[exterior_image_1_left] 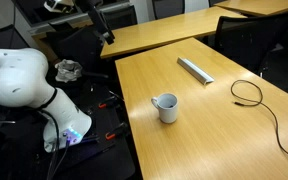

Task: Pick the pen from the cup and put it on the table

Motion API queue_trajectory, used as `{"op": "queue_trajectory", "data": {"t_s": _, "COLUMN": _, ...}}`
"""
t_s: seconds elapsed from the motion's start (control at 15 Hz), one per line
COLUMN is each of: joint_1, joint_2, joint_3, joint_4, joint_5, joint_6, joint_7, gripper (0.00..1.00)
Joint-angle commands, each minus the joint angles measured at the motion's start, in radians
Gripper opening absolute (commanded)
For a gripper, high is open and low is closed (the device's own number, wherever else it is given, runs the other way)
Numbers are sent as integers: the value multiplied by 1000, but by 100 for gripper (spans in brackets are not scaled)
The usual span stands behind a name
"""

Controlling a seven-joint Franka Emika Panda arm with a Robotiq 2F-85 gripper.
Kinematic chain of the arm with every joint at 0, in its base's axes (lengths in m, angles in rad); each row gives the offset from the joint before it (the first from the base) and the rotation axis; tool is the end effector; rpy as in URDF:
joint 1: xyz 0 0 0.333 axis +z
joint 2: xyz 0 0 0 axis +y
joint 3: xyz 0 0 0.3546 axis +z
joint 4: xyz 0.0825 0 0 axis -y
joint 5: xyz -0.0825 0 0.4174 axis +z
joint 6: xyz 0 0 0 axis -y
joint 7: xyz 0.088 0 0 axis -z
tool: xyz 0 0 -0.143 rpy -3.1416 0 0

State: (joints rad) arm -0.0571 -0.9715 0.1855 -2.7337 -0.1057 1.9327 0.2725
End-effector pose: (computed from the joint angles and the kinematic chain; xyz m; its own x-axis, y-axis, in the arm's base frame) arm 0.2906 0.0250 0.4749 0.9643 -0.1549 0.2149 -0.1993 -0.9586 0.2033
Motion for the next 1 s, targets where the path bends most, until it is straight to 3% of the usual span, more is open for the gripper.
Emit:
{"op": "queue_trajectory", "data": {"t_s": 0.0, "joint_1": 10, "joint_2": 2, "joint_3": -8, "joint_4": 3, "joint_5": -8, "joint_6": -4, "joint_7": 7, "gripper": 100}}
{"op": "queue_trajectory", "data": {"t_s": 0.2, "joint_1": 10, "joint_2": 2, "joint_3": -8, "joint_4": 3, "joint_5": -8, "joint_6": -4, "joint_7": 7, "gripper": 100}}
{"op": "queue_trajectory", "data": {"t_s": 0.33, "joint_1": 46, "joint_2": 60, "joint_3": -54, "joint_4": 21, "joint_5": -24, "joint_6": 5, "joint_7": -124, "gripper": 100}}
{"op": "queue_trajectory", "data": {"t_s": 0.93, "joint_1": 56, "joint_2": 398, "joint_3": -207, "joint_4": 123, "joint_5": -229, "joint_6": 56, "joint_7": -537, "gripper": 100}}
